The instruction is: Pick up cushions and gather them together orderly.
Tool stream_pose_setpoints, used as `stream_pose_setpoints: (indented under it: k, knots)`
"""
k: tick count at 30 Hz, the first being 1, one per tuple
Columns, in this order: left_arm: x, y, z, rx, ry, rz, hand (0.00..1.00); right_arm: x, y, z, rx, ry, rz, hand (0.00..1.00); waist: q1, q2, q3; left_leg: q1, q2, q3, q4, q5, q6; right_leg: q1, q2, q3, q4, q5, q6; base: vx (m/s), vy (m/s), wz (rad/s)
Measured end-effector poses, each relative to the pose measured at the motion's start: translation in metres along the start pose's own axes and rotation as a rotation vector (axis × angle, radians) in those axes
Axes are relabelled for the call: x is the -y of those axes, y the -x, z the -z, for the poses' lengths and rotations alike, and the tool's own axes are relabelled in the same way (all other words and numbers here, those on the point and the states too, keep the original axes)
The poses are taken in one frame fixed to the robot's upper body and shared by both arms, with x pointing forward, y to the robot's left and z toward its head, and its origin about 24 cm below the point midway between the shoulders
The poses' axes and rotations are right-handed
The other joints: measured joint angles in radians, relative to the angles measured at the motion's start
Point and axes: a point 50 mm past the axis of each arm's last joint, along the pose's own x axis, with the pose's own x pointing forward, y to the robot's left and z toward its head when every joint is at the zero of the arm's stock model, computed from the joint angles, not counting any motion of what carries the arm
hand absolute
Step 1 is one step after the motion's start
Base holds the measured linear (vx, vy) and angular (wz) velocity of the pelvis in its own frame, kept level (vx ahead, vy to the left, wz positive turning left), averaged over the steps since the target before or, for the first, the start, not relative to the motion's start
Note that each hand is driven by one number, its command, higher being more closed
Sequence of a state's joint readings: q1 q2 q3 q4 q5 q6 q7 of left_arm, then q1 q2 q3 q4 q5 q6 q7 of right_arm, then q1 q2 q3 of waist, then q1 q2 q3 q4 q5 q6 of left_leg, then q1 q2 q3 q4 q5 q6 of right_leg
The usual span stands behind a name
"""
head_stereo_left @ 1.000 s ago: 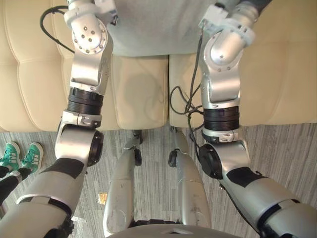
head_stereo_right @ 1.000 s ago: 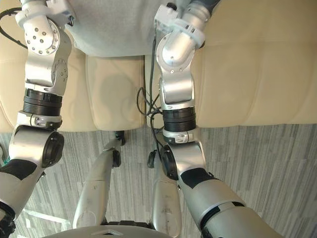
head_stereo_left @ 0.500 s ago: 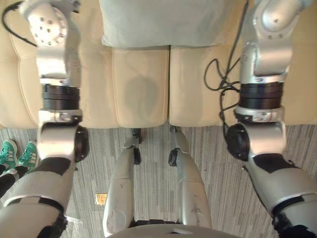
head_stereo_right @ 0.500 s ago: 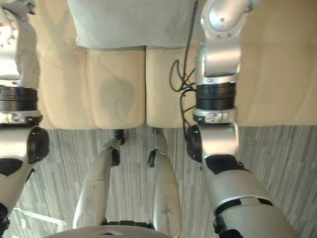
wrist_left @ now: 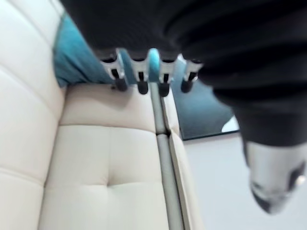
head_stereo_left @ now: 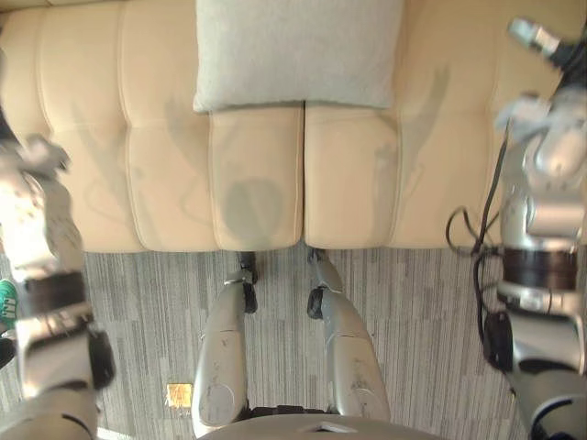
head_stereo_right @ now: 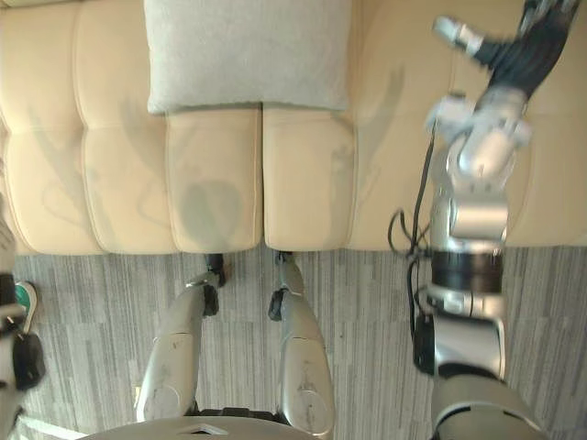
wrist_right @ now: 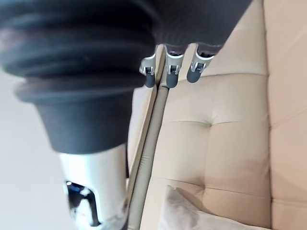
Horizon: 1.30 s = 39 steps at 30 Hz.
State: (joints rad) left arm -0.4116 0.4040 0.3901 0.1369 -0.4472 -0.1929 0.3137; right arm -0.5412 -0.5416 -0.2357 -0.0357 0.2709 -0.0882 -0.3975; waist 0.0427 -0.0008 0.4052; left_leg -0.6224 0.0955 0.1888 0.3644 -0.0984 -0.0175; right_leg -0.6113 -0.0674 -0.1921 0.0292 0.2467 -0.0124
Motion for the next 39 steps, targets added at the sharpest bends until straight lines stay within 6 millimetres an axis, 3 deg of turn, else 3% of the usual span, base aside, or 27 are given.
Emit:
stream_pose_setpoints:
  k: [2, 4, 5, 7, 8, 9, 10, 12, 16, 22, 27, 31, 32, 34, 35, 36, 37, 38, 39]
  knots:
    - [-0.018, 0.044, 0.042, -0.179, -0.001, -0.05, 0.0, 0.008, 0.035, 0.026, -0.107, -0.002, -0.01, 0.0, -0.001, -0.001, -0.046, 0.042, -0.004, -0.005, -0.037, 0.004, -0.007, 0.023, 0.0, -0.007, 0.008, -0.023, 0.0, 0.11, -0.052, 0.08]
    - [-0.034, 0.107, 0.087, -0.423, -0.02, -0.089, 0.0, 0.018, 0.088, 0.064, -0.311, 0.038, -0.018, 0.0, -0.001, -0.002, -0.101, 0.122, -0.011, -0.011, -0.095, 0.014, -0.02, 0.074, 0.003, -0.009, 0.006, -0.047, 0.0, 0.14, -0.059, 0.05]
    - [-0.038, 0.119, 0.095, -0.473, -0.03, -0.089, 0.0, 0.019, 0.099, 0.07, -0.352, 0.048, -0.024, 0.0, 0.0, -0.001, -0.106, 0.141, -0.011, -0.012, -0.105, 0.016, -0.022, 0.09, 0.004, -0.008, 0.002, -0.05, 0.001, 0.13, -0.043, -0.05]
    - [-0.053, 0.172, 0.123, -0.694, -0.102, -0.078, 0.0, 0.02, 0.152, 0.102, -0.562, 0.099, -0.071, 0.0, -0.002, -0.002, -0.139, 0.215, -0.014, -0.014, -0.138, 0.015, -0.023, 0.157, 0.012, -0.001, -0.027, -0.051, 0.001, 0.1, -0.018, -0.11]
    - [-0.054, 0.182, 0.128, -0.735, -0.118, -0.069, 0.0, 0.021, 0.164, 0.108, -0.608, 0.111, -0.077, 0.0, -0.003, -0.003, -0.147, 0.227, -0.015, -0.014, -0.143, 0.015, -0.023, 0.169, 0.013, 0.001, -0.033, -0.051, 0.001, 0.08, 0.027, -0.09]
    - [-0.057, 0.204, 0.139, -0.833, -0.147, -0.043, 0.0, 0.021, 0.195, 0.122, -0.727, 0.147, -0.114, 0.0, -0.006, -0.003, -0.157, 0.263, -0.015, -0.013, -0.149, 0.009, -0.022, 0.212, 0.017, 0.006, -0.056, -0.047, 0.006, 0.05, 0.041, -0.08]
    - [-0.059, 0.214, 0.144, -0.878, -0.164, -0.031, 0.0, 0.021, 0.21, 0.128, -0.784, 0.164, -0.136, 0.0, -0.008, -0.003, -0.163, 0.281, -0.015, -0.013, -0.153, 0.006, -0.023, 0.229, 0.018, 0.01, -0.063, -0.046, 0.008, 0.05, 0.048, -0.08]
    - [-0.073, 0.251, 0.161, -1.059, -0.268, 0.008, 0.0, 0.025, 0.263, 0.146, -0.989, 0.243, -0.218, 0.0, -0.017, -0.007, -0.199, 0.332, -0.018, -0.008, -0.167, -0.004, -0.024, 0.289, 0.021, 0.019, -0.095, -0.046, 0.019, 0.02, 0.056, -0.08]
    - [-0.097, 0.295, 0.17, -1.268, -0.413, 0.03, 0.0, 0.043, 0.32, 0.159, -1.223, 0.337, -0.253, 0.0, -0.032, -0.019, -0.244, 0.405, -0.025, 0.008, -0.19, -0.015, -0.031, 0.348, 0.019, 0.042, -0.111, -0.049, 0.034, 0.03, 0.057, -0.14]
    - [-0.115, 0.328, 0.17, -1.416, -0.549, 0.072, 0.0, 0.074, 0.374, 0.163, -1.491, 0.432, -0.206, 0.0, -0.043, -0.025, -0.301, 0.496, -0.036, 0.014, -0.233, -0.015, -0.031, 0.411, 0.016, 0.056, -0.118, -0.061, 0.046, 0.03, 0.049, -0.07]
    - [-0.118, 0.331, 0.169, -1.432, -0.577, 0.08, 0.0, 0.079, 0.386, 0.163, -1.553, 0.461, -0.21, 0.0, -0.047, -0.028, -0.308, 0.555, -0.038, 0.042, -0.245, -0.019, -0.027, 0.447, 0.019, 0.086, -0.117, -0.063, 0.052, 0.04, 0.035, -0.17]
    - [-0.12, 0.33, 0.168, -1.425, -0.588, 0.073, 0.0, 0.075, 0.382, 0.165, -1.543, 0.456, -0.213, 0.0, -0.042, -0.038, -0.3, 0.555, -0.04, 0.094, -0.222, -0.029, -0.014, 0.432, 0.022, 0.141, -0.109, -0.033, 0.057, 0.0, 0.04, -0.43]
    - [-0.12, 0.324, 0.169, -1.407, -0.597, 0.073, 0.0, 0.07, 0.377, 0.168, -1.528, 0.448, -0.226, 0.0, -0.046, -0.045, -0.293, 0.525, -0.04, 0.114, -0.185, -0.039, -0.005, 0.4, 0.022, 0.155, -0.096, -0.015, 0.08, -0.08, 0.059, -0.44]
    - [-0.115, 0.312, 0.171, -1.365, -0.592, 0.08, 0.0, 0.062, 0.37, 0.171, -1.504, 0.44, -0.253, 0.0, -0.035, -0.038, -0.284, 0.464, -0.01, 0.12, -0.157, -0.014, 0.037, 0.353, 0.027, 0.181, -0.091, 0.042, 0.18, -0.14, 0.075, -0.38]
    - [-0.107, 0.302, 0.173, -1.329, -0.582, 0.097, 0.0, 0.057, 0.363, 0.174, -1.485, 0.433, -0.262, 0.0, -0.046, -0.017, -0.257, 0.465, 0.012, 0.105, -0.162, -0.01, 0.036, 0.293, 0.019, 0.115, 0.214, -0.172, 0.089, -0.12, 0.092, 0.08]
    - [-0.105, 0.297, 0.174, -1.31, -0.589, 0.118, 0.0, 0.058, 0.369, 0.172, -1.503, 0.431, -0.259, 0.0, -0.044, -0.027, -0.251, 0.475, 0.006, 0.087, -0.16, 0.004, 0.033, 0.281, -0.018, 0.077, 0.437, -0.311, 0.073, -0.1, 0.045, 0.38]
    - [-0.108, 0.295, 0.173, -1.304, -0.598, 0.118, 0.0, 0.056, 0.375, 0.171, -1.518, 0.423, -0.255, 0.0, -0.041, -0.032, -0.246, 0.477, 0.003, 0.076, -0.149, 0.008, 0.033, 0.304, -0.051, 0.066, 0.551, -0.377, 0.094, -0.05, -0.018, 0.37]
    - [-0.109, 0.294, 0.172, -1.303, -0.603, 0.116, 0.0, 0.054, 0.376, 0.17, -1.521, 0.417, -0.256, 0.0, -0.037, -0.04, -0.247, 0.474, 0.002, 0.073, -0.139, 0.008, 0.033, 0.319, -0.064, 0.066, 0.583, -0.397, 0.103, -0.13, -0.14, 0.38]
    - [-0.112, 0.293, 0.171, -1.301, -0.612, 0.112, 0.0, 0.049, 0.379, 0.17, -1.525, 0.404, -0.263, 0.0, -0.035, -0.06, -0.245, 0.452, 0.001, 0.054, -0.109, 0.013, 0.025, 0.374, -0.099, 0.071, 0.616, -0.451, 0.132, -0.17, -0.179, 0.31]
